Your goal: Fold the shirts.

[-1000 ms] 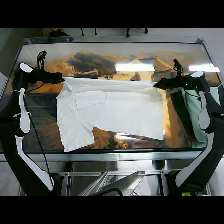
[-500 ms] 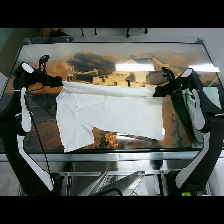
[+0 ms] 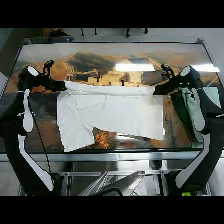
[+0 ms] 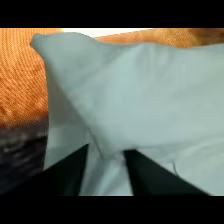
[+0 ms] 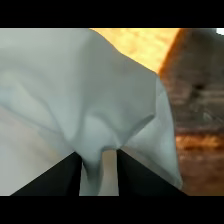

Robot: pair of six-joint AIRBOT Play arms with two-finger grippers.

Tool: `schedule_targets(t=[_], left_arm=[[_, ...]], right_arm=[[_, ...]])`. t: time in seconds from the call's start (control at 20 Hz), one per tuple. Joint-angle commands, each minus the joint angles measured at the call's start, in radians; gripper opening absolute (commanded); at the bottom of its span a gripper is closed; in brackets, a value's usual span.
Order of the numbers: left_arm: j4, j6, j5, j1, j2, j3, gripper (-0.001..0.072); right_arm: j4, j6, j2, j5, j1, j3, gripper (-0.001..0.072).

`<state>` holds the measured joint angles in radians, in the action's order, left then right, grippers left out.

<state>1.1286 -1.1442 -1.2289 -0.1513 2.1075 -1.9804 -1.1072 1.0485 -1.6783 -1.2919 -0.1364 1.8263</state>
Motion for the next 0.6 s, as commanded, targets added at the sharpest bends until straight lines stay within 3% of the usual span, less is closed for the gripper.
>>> schedule_targets(t=[0.0, 0.2, 0.3, 0.4, 0.55], left_arm=[[-0.002, -0.024, -0.076, -0.003, -0.016, 0.005, 0.0641], [-0.003, -0.124, -0.238, -0.053, -0.095, 0.006, 0.0641], [-0.006, -0.175, -0.354, -0.093, -0.135, 0.034, 0.0640], [-0.004, -0.201, -0.398, -0.127, -0.216, 0.186, 0.0640], [-0.003, -0.209, -0.324, -0.179, -0.396, 0.567, 0.0640]], right_arm=[[0.000, 0.034, 0.020, -0.026, 0.001, 0.001, 0.0317], [-0.169, 0.143, 0.116, -0.167, -0.006, 0.000, 0.0317], [-0.164, 0.177, 0.190, -0.198, -0.043, -0.034, 0.0317], [-0.161, 0.189, 0.285, -0.220, -0.101, -0.138, 0.0317], [-0.147, 0.198, 0.459, -0.210, -0.233, -0.397, 0.0310]])
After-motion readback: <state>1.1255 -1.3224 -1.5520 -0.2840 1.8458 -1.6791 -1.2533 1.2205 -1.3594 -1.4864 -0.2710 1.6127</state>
